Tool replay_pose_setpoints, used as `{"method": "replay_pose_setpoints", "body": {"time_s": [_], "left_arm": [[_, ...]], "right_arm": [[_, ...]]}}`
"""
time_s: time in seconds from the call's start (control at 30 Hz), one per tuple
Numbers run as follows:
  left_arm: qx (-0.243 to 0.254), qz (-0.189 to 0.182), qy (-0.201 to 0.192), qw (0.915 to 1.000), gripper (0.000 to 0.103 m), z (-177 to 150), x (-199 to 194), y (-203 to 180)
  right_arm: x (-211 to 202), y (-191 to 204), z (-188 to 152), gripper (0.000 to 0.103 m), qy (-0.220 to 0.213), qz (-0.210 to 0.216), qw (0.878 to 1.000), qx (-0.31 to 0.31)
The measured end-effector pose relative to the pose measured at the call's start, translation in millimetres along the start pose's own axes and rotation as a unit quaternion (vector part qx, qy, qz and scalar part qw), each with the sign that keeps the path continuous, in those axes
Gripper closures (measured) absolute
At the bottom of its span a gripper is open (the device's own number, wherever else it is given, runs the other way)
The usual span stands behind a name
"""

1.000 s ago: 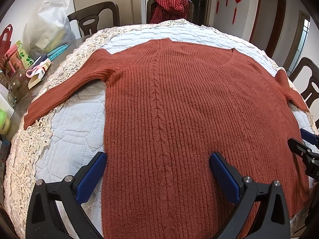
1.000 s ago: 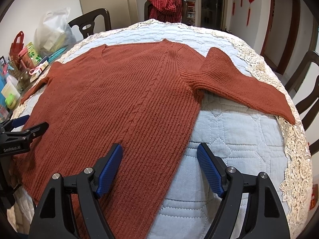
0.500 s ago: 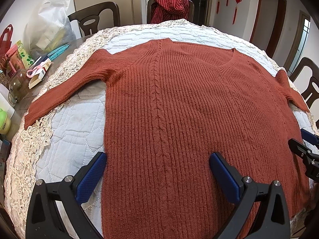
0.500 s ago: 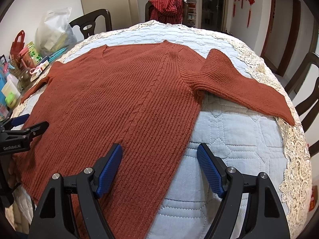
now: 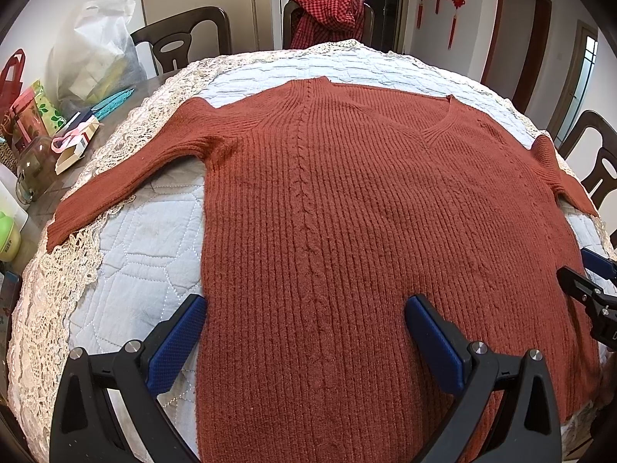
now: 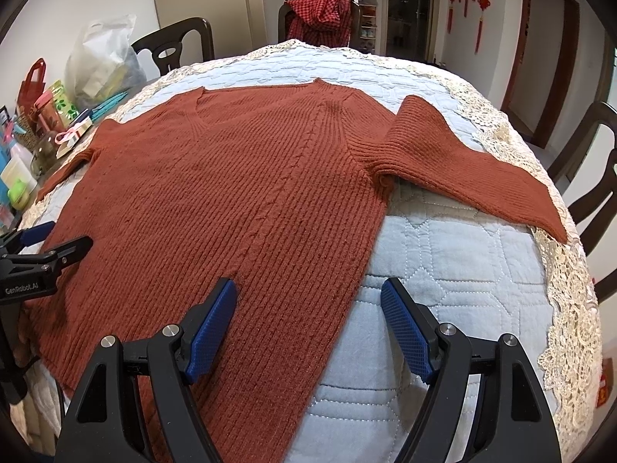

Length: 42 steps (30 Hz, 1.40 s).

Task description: Fold small clothes

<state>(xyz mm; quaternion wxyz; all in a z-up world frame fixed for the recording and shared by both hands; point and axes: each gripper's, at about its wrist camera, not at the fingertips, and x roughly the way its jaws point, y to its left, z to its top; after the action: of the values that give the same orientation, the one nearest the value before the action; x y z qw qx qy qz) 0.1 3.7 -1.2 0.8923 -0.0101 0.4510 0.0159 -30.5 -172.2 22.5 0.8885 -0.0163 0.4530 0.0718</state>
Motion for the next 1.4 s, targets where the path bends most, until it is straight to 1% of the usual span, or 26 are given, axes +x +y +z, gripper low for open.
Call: {"method": "replay_pose_setpoints", "body": {"time_s": [0.97,1.4], "left_arm": [[0.006,0.000,0.001,1.0000,0.000,3.0,-0.9,-0.4],[0.010,-0.003,-0.001,0.9999,0.000,4.3,-4.5,1.6]], "right_arm": [[-2.5,-0.3,1.2,0.025,0.004,0.003,1.000,0.004],[-8.1,7.5,5.0,0.025,0.003,0.005,1.000,-0.008]]}}
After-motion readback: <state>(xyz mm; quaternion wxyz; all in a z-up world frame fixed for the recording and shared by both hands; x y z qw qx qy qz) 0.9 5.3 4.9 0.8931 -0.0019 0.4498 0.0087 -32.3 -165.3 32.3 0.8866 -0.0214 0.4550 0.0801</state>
